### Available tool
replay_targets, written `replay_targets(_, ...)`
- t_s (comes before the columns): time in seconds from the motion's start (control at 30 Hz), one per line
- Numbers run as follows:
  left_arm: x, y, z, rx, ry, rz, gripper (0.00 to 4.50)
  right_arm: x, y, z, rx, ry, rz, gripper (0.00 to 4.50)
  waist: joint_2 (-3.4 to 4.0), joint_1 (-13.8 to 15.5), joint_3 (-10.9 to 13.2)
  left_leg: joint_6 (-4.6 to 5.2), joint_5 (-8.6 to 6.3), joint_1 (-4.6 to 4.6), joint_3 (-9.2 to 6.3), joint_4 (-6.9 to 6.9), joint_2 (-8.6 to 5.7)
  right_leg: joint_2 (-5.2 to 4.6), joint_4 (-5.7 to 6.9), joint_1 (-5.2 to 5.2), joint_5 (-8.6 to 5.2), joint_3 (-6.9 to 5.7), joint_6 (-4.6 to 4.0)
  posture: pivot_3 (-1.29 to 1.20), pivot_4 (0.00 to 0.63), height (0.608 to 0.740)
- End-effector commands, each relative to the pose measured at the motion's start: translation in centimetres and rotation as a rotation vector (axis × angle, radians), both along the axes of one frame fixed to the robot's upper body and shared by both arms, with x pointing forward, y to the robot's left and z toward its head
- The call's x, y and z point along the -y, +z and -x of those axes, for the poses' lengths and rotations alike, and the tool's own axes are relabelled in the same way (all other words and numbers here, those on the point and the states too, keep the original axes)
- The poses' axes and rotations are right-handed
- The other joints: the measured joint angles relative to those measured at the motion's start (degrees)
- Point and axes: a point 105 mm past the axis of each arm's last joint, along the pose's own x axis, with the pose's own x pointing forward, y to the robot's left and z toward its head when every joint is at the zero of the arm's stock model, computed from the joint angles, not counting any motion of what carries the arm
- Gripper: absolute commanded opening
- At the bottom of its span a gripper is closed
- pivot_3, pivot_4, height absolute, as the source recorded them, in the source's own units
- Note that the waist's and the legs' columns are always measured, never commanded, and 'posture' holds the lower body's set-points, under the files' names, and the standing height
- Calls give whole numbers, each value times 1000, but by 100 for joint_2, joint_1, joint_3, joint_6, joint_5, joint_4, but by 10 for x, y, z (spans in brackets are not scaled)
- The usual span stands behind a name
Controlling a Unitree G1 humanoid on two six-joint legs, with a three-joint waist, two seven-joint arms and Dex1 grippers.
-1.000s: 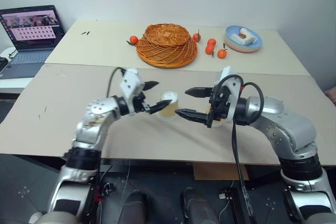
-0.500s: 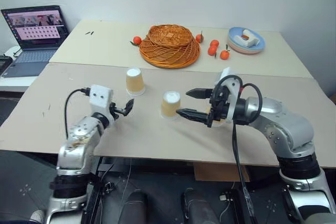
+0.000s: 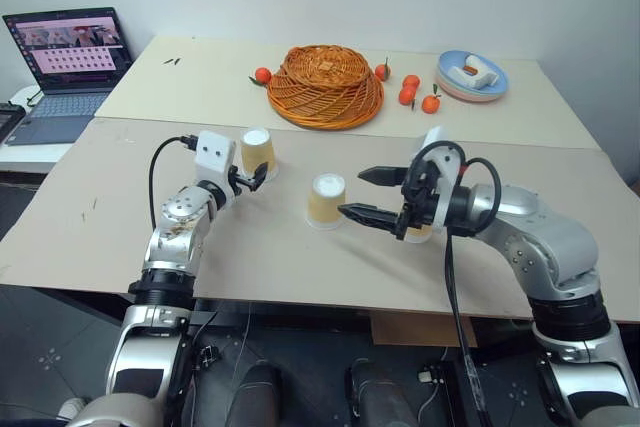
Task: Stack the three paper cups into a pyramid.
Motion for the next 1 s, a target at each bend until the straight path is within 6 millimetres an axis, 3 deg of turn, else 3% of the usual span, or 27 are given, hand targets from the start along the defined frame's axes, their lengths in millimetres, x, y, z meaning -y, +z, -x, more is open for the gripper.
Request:
replay_targets(0.03,7,20,-11,58,-40,-5,4469,2,17,5,78,0,-31,4500,0,0,0,0,0,0,0,0,0,0,0,0,0,0,0,0,150,671)
replay_targets(0.3,11,28,-33,52,-34,41,4469,3,16,6,75,-7,-35,4500,0,5,0,0,0,-4,-1,-1,-3,-1,-2,-1,-2,-1,5,0,150,671)
replay_targets(0.57,20,26,-36,47,-70,68,4469,3,15,6,77,-8,-31,4500,0,-1,0,0,0,-7,-1,-1,-3,-1,0,-4,-2,-1,5,0,150,671)
replay_targets(0.67,20,27,-35,62,-74,78,3838,3,15,5,75,-8,-29,4500,0,0,0,0,0,-7,-2,-1,-3,0,0,-4,-2,-1,5,0,150,671)
replay_targets(0.77,20,27,-35,74,-76,68,2664,2,14,6,69,-3,-29,4500,0,0,0,0,0,-8,-2,-1,-3,-1,0,-4,-2,-1,5,0,150,671)
replay_targets(1.0,11,29,-20,114,-118,70,2664,-1,11,7,58,4,-29,4500,0,-28,0,0,0,-8,-2,-1,-3,-1,0,-4,-2,0,5,0,150,671)
